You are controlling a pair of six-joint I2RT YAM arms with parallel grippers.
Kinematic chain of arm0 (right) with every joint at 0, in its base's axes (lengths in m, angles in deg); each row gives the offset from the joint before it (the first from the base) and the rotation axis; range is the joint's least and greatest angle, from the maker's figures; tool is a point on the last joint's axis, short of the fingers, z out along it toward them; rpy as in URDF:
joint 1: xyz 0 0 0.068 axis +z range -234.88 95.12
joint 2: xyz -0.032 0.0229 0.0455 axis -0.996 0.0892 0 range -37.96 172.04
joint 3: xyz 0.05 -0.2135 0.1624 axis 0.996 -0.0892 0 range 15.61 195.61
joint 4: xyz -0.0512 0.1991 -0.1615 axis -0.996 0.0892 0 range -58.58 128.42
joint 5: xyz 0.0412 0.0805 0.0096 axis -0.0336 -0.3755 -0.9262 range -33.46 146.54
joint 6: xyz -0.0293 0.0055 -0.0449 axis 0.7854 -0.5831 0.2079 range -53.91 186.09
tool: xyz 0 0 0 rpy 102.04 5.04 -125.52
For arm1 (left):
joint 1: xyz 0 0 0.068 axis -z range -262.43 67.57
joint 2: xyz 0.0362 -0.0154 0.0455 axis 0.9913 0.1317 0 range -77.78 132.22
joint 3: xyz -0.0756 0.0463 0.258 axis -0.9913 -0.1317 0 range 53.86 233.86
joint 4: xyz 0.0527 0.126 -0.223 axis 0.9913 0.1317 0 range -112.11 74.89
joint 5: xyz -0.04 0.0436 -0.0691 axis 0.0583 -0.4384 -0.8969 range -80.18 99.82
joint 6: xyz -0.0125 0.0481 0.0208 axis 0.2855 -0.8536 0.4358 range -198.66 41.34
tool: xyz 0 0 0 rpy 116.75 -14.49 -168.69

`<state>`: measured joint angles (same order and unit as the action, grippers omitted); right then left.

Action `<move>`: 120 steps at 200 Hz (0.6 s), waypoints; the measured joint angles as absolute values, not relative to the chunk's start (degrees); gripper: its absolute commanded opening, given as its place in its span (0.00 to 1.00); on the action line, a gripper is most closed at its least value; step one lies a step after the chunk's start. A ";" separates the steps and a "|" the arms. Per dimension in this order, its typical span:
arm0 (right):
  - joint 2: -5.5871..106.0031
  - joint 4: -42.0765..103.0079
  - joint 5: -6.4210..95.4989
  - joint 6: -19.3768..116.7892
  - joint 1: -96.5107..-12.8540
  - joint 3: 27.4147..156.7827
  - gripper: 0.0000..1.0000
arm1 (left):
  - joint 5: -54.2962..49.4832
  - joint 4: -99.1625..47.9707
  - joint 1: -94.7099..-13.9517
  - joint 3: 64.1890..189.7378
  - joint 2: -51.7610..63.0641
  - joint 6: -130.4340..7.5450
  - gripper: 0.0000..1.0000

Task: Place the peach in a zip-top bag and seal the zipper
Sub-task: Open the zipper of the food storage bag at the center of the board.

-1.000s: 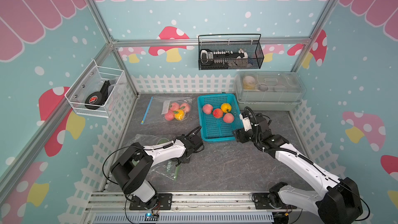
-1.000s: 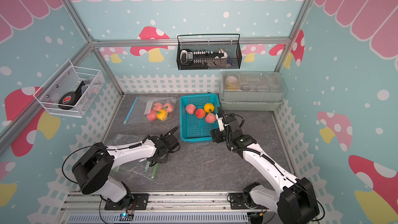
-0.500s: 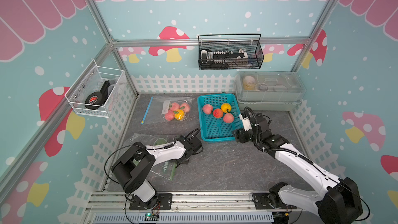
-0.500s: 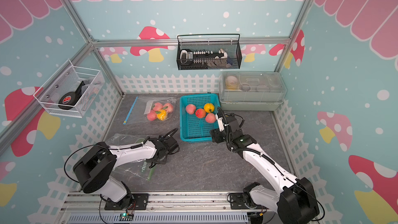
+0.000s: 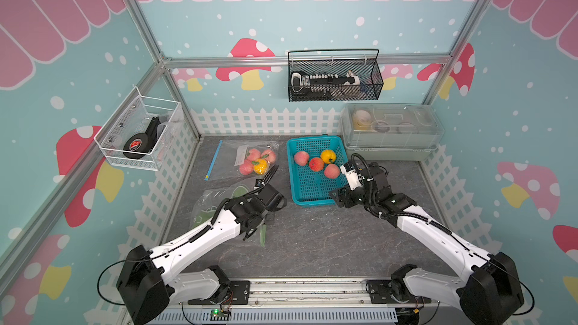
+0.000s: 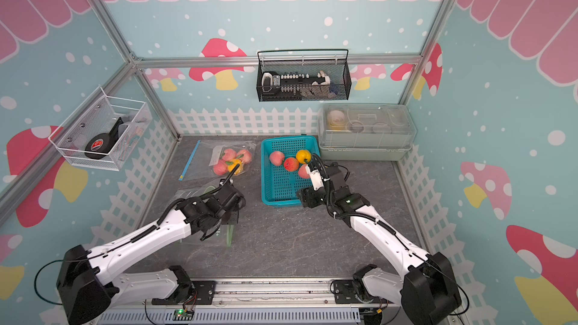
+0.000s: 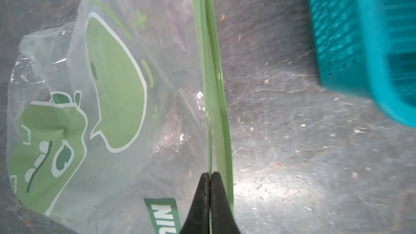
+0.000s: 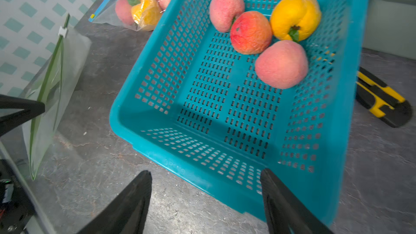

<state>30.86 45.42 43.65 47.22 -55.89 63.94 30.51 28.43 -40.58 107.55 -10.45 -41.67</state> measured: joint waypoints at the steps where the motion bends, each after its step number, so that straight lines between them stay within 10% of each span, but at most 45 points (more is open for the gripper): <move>1: 30.99 45.35 43.50 47.17 -55.74 64.03 0.77 | 30.25 28.47 -40.67 107.70 -10.73 -41.76 0.00; 120: 49.07 34.40 30.04 41.25 -38.21 83.16 0.72 | 14.18 29.04 -45.02 112.07 -19.76 -42.00 0.00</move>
<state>49.07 34.40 30.04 41.25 -38.21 83.16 14.18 29.04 -45.02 112.07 -19.76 -42.00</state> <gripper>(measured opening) 0.723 0.047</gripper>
